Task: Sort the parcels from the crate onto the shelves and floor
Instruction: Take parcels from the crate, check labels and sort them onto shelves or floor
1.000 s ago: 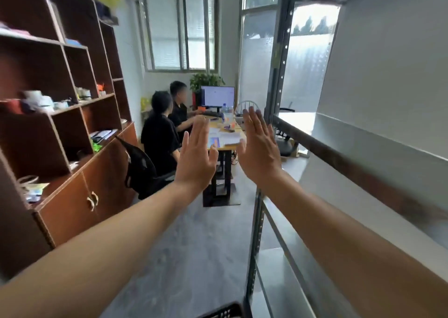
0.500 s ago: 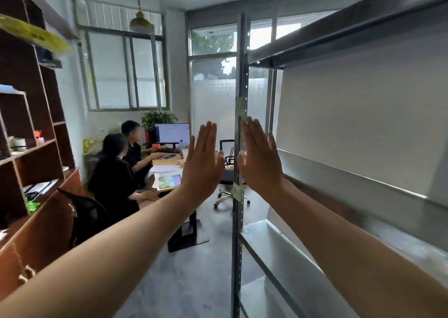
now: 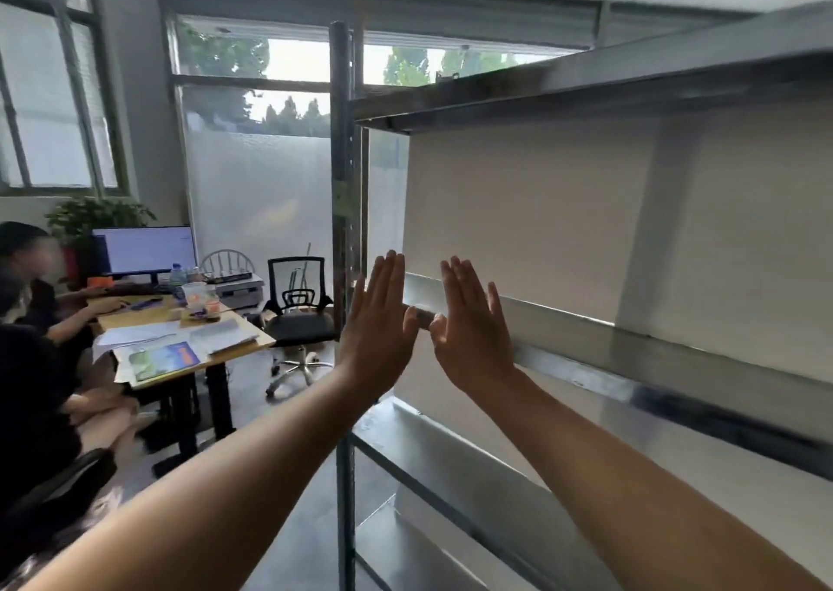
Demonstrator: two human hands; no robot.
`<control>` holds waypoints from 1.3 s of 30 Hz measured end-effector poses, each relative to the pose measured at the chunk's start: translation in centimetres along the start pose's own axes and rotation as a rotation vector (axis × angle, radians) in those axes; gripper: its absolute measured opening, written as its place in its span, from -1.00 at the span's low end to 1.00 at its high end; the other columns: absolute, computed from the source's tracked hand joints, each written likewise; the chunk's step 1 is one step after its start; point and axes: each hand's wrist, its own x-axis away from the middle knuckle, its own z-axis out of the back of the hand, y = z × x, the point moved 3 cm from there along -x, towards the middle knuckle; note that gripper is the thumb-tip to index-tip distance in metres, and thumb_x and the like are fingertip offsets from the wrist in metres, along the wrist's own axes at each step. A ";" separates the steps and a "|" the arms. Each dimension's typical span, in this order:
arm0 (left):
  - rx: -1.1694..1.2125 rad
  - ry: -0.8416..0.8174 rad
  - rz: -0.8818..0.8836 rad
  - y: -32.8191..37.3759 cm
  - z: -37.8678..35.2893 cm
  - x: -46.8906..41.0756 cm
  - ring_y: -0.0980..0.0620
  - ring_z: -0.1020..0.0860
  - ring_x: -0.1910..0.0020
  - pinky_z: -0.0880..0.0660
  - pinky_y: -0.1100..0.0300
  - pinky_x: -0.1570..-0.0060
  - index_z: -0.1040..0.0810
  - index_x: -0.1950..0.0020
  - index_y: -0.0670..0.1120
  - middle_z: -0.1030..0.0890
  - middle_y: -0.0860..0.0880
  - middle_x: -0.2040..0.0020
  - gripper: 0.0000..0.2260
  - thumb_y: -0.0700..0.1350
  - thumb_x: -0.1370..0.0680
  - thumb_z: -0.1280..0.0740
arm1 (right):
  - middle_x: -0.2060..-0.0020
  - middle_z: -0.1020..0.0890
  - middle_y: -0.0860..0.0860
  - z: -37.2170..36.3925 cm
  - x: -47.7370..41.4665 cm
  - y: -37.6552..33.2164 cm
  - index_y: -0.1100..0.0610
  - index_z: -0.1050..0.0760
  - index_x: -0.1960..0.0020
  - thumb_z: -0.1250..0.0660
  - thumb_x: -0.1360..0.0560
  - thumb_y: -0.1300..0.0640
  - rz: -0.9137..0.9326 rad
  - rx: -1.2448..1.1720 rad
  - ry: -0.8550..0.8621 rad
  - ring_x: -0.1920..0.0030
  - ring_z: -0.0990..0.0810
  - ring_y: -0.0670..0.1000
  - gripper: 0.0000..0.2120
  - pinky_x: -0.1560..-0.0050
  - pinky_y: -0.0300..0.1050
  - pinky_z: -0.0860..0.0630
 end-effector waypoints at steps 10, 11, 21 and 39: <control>0.178 -0.053 -0.129 8.5 -2.5 1.1 0.21 0.33 -0.53 0.35 0.22 -0.50 0.20 -0.61 -0.08 0.23 0.04 -0.60 -0.39 -0.01 -0.67 -0.08 | -0.60 0.06 -0.02 7.2 4.4 5.9 0.12 0.06 -0.61 -0.06 -0.63 0.10 -0.182 0.155 0.034 -0.58 0.18 -0.10 -0.40 -0.57 0.06 0.16; 0.184 -0.050 -0.128 9.3 -2.5 1.0 0.20 0.32 -0.53 0.32 0.19 -0.52 0.20 -0.61 -0.08 0.22 0.04 -0.60 -0.39 -0.02 -0.67 -0.08 | -0.60 0.06 -0.02 8.2 5.1 6.3 0.11 0.06 -0.61 -0.07 -0.63 0.10 -0.192 0.166 0.048 -0.58 0.17 -0.10 -0.40 -0.57 0.06 0.16; 0.250 -0.054 -0.278 27.8 -3.2 4.1 0.08 0.27 -0.56 0.30 0.11 -0.53 0.21 -0.60 -0.12 0.21 -0.03 -0.60 -0.40 0.00 -0.67 -0.04 | -0.60 0.14 -0.03 23.5 17.2 15.5 0.06 0.16 -0.61 -0.03 -0.67 0.06 -0.355 0.389 0.058 -0.58 0.22 -0.06 -0.40 -0.57 0.02 0.22; 0.640 -0.168 -0.813 71.7 -0.7 20.0 0.03 0.23 -0.58 0.26 0.06 -0.54 0.24 -0.59 -0.13 0.18 -0.06 -0.61 -0.43 0.04 -0.68 0.09 | -0.60 0.08 0.01 57.3 45.7 25.5 0.12 0.13 -0.61 -0.04 -0.66 0.07 -0.816 0.832 0.173 -0.58 0.19 -0.05 -0.40 -0.56 0.05 0.25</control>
